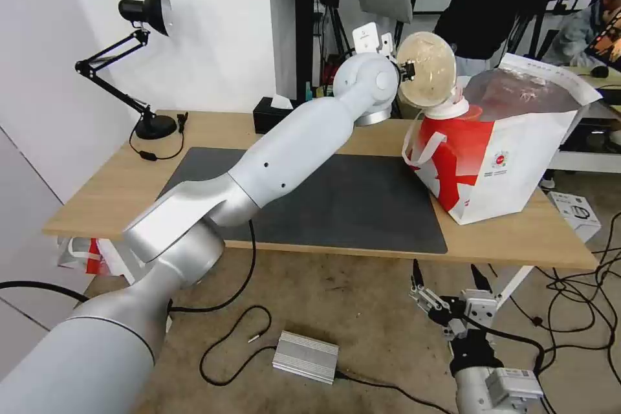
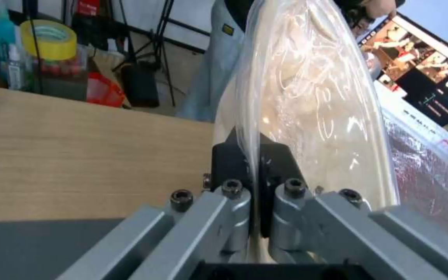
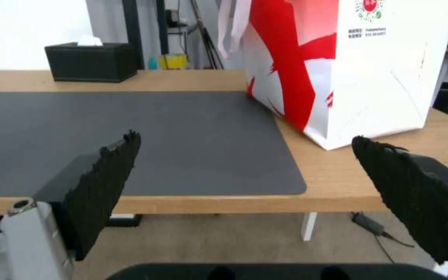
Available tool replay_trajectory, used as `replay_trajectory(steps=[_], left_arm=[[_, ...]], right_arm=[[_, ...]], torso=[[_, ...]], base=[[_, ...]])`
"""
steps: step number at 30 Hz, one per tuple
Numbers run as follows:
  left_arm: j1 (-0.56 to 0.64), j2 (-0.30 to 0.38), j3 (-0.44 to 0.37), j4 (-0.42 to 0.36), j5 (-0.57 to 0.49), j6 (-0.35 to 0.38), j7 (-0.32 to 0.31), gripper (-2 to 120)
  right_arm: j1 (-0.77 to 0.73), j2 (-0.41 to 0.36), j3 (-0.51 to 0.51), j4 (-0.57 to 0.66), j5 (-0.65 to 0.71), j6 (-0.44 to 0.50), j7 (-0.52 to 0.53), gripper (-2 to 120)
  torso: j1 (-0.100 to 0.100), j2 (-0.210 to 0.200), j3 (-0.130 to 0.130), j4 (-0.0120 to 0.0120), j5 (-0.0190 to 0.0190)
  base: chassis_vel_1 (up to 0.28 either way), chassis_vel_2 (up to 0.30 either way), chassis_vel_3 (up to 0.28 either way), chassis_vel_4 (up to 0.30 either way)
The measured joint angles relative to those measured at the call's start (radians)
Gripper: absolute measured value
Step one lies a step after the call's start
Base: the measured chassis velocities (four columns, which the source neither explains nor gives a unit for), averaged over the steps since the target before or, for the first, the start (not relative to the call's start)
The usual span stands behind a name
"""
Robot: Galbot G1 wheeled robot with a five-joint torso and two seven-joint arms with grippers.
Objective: Pick up the trash from the table and place it into the takeout bag.
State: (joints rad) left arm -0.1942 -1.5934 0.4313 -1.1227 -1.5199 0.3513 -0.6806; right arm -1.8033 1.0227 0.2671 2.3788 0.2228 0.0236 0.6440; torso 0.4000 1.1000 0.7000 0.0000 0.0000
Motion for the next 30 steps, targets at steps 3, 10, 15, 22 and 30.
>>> replay_trajectory(steps=[3,10,15,22,30], left_arm=[[-0.007,0.0,0.011,0.001,-0.001,0.001,0.008,0],[-0.027,-0.001,0.038,0.006,-0.015,0.003,0.033,0],[-0.041,-0.001,0.06,0.016,-0.021,0.016,0.054,0],[-0.073,-0.001,0.1,0.031,-0.031,0.025,0.093,0],[-0.101,-0.001,0.138,0.046,-0.036,0.038,0.138,0]], right_arm=[[0.0,0.0,0.0,0.0,0.0,0.0,0.0,100],[0.0,0.0,0.0,0.0,0.0,0.0,0.0,100],[0.0,0.0,0.0,0.0,0.0,0.0,0.0,100],[0.0,0.0,0.0,0.0,0.0,0.0,0.0,100],[0.0,0.0,0.0,0.0,0.0,0.0,0.0,100]], torso=[[0.0,0.0,0.0,-0.0001,0.0],[0.0,0.0,0.0,0.0,0.0],[0.0,0.0,0.0,0.0,0.0],[0.0,0.0,0.0,0.0,0.0],[0.0,0.0,0.0,0.0,0.0]], base=[[0.0,0.0,0.0,0.0],[0.0,0.0,0.0,0.0],[0.0,0.0,0.0,0.0],[0.0,0.0,0.0,0.0],[0.0,0.0,0.0,0.0]])
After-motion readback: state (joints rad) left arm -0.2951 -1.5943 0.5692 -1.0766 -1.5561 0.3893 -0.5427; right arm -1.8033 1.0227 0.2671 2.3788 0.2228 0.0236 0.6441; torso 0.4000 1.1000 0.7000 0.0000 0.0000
